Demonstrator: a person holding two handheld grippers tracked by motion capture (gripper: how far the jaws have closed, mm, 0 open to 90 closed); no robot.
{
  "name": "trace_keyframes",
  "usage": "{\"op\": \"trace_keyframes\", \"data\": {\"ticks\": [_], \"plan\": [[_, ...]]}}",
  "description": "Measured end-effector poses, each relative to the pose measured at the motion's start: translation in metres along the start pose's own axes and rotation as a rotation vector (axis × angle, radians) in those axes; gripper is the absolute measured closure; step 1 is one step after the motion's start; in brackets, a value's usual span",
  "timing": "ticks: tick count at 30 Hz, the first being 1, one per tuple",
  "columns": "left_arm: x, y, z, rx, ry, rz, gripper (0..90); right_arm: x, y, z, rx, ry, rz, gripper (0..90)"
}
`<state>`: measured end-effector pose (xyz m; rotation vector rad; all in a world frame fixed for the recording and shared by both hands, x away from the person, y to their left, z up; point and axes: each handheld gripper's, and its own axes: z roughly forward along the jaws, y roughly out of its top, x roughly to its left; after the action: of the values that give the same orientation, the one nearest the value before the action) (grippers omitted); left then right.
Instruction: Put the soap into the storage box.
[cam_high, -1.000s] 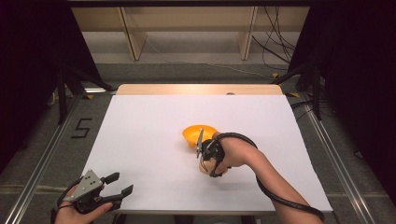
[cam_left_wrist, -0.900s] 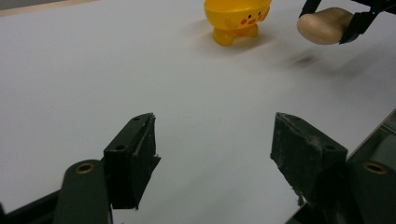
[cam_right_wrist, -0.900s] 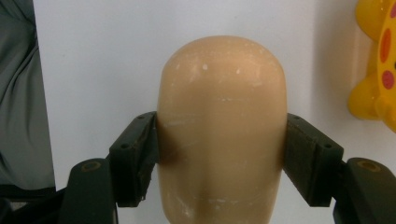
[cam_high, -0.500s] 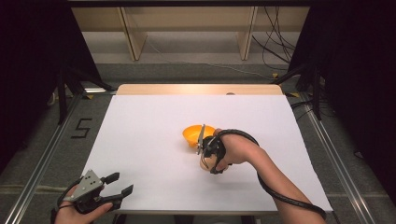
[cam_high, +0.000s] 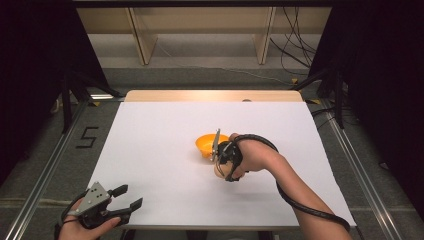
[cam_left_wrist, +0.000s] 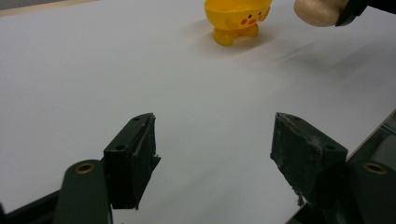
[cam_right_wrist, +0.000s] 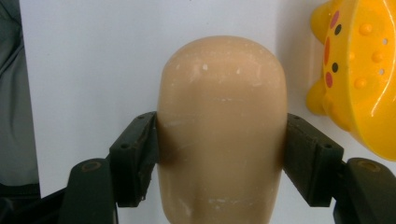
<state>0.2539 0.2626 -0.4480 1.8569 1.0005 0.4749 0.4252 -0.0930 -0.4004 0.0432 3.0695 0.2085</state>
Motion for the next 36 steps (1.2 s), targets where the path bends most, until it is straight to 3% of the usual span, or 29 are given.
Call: {"op": "trace_keyframes", "data": {"ticks": [3, 4, 5, 9, 10, 12, 13, 14, 17, 19, 20, 25, 26, 36], "plan": [[0.000, 0.000, 0.000, 0.000, 0.000, 0.000, 30.7, -0.003, 0.000, 0.000, -0.002, 0.000, -0.013, 33.8], [0.000, 0.000, 0.000, 0.000, 0.000, 0.000, 30.6, -0.003, 0.000, 0.000, -0.005, -0.002, 0.014, 33.8], [0.000, 0.000, 0.000, 0.001, 0.001, -0.003, 30.6, -0.005, 0.001, 0.001, -0.016, -0.004, -0.026, 33.9], [0.000, 0.000, 0.000, 0.000, 0.000, 0.000, 30.6, -0.005, -0.001, -0.001, 0.004, -0.007, 0.032, 33.8], [0.000, 0.000, 0.000, 0.000, 0.000, -0.001, 30.6, -0.009, -0.001, 0.000, -0.015, -0.010, -0.020, 33.9], [0.000, -0.001, 0.001, -0.006, -0.008, -0.018, 30.6, -0.009, -0.002, -0.001, -0.011, -0.008, 0.018, 33.8], [0.000, 0.000, 0.001, -0.005, -0.009, -0.003, 30.6, -0.009, -0.002, -0.002, -0.007, -0.013, 0.026, 33.8], [0.000, 0.000, 0.001, -0.005, -0.012, -0.004, 30.6, -0.011, -0.003, -0.001, -0.017, -0.018, 0.002, 33.9], [0.000, 0.000, 0.001, -0.006, -0.011, -0.004, 30.6, -0.012, -0.002, -0.002, -0.011, -0.022, -0.004, 33.8], [0.000, 0.000, 0.001, -0.005, -0.010, -0.004, 30.6, -0.011, -0.002, -0.003, 0.002, -0.028, 0.036, 33.8], [-0.001, -0.001, 0.001, -0.005, -0.006, -0.022, 30.6, -0.013, -0.001, -0.004, -0.003, -0.034, 0.027, 33.8], [-0.001, -0.001, 0.001, -0.005, -0.007, -0.022, 30.6, -0.015, 0.001, -0.006, -0.011, -0.038, 0.022, 33.8], [-0.001, -0.001, 0.001, -0.006, -0.007, -0.023, 30.6, -0.018, 0.002, -0.006, -0.018, -0.036, -0.018, 33.9], [0.000, -0.001, 0.001, -0.001, -0.006, -0.017, 30.6, -0.022, 0.006, -0.009, -0.037, -0.061, -0.009, 33.8]]}}
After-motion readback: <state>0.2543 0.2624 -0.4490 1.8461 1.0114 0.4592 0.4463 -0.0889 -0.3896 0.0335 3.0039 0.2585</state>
